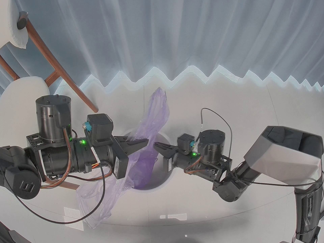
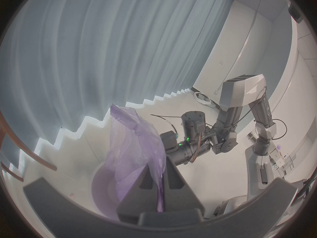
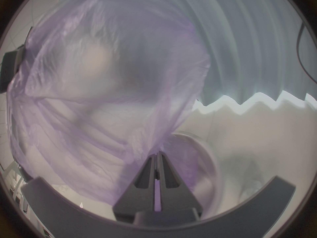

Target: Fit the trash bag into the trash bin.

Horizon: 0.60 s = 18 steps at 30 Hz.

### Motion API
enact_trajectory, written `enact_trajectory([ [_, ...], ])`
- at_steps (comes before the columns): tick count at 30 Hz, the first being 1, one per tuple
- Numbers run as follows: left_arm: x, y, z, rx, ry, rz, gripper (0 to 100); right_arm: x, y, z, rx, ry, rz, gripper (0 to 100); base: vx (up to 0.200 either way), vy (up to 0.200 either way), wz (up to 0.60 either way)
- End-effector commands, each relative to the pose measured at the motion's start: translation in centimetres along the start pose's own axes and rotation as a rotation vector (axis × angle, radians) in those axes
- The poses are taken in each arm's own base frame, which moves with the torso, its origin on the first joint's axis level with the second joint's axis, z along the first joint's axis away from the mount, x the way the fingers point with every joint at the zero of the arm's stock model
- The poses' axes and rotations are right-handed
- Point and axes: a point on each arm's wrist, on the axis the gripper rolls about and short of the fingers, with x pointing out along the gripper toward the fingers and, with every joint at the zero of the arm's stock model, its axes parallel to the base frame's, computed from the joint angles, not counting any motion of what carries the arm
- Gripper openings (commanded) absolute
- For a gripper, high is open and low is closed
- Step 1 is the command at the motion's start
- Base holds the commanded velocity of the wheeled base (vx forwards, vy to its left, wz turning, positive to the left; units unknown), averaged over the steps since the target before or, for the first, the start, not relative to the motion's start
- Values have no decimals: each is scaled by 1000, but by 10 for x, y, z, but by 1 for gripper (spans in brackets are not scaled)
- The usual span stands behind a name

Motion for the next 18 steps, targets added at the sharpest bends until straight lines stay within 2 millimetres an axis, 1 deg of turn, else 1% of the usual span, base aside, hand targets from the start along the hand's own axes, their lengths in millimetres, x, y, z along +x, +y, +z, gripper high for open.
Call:
enact_trajectory([
  [1,14,7,2,-4,4,11,0,-44,-11,16,20,22,-47,0,0,0,0],
  [2,15,7,2,-4,4,13,0,-47,-10,14,22,31,-47,0,0,0,0],
  [3,16,9,2,-4,2,18,0,-56,-7,8,25,52,-46,0,0,0,0],
  [5,17,14,1,-9,7,30,0,-65,-3,-4,28,78,-41,0,0,0,0],
  [8,21,18,1,-11,9,37,0,-75,5,-15,34,103,-26,0,0,0,0],
  [11,27,24,0,-14,13,48,0,-83,25,-27,49,155,19,0,0,0,0],
  [13,31,26,0,-16,15,51,0,-84,38,-33,61,172,54,0,0,0,0],
  [14,31,26,0,-16,15,51,0,-84,38,-33,61,172,54,0,0,0,0],
  [15,36,28,-1,-18,19,50,0,-83,46,-38,64,176,80,0,0,0,0],
  [18,40,30,2,-14,9,51,0,-80,59,-45,59,178,117,0,0,0,0],
])
